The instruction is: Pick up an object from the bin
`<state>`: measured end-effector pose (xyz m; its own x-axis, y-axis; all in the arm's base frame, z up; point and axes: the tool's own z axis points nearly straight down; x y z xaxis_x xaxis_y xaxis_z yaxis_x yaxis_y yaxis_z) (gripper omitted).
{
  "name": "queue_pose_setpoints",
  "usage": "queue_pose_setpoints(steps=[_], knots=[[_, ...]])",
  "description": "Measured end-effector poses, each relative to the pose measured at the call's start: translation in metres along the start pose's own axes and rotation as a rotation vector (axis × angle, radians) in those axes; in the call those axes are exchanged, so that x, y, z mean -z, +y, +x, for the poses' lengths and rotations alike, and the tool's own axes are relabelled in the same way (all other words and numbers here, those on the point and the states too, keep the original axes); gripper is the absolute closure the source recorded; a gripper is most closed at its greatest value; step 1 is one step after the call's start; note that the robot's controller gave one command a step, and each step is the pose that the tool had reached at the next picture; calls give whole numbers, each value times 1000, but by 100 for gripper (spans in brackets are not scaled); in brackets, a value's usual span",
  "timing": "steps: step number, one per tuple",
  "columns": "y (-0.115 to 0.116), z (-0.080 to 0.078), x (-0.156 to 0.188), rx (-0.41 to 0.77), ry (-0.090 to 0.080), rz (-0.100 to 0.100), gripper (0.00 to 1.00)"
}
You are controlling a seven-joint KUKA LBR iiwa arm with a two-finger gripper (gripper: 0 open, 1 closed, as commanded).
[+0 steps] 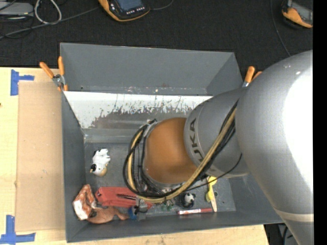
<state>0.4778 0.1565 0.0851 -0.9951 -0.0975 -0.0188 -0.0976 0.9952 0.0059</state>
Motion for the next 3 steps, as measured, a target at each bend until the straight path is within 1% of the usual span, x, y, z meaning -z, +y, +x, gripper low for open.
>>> queue_pose_setpoints(steps=[3], knots=[[0, 0, 0, -1, 0, 0, 100]])
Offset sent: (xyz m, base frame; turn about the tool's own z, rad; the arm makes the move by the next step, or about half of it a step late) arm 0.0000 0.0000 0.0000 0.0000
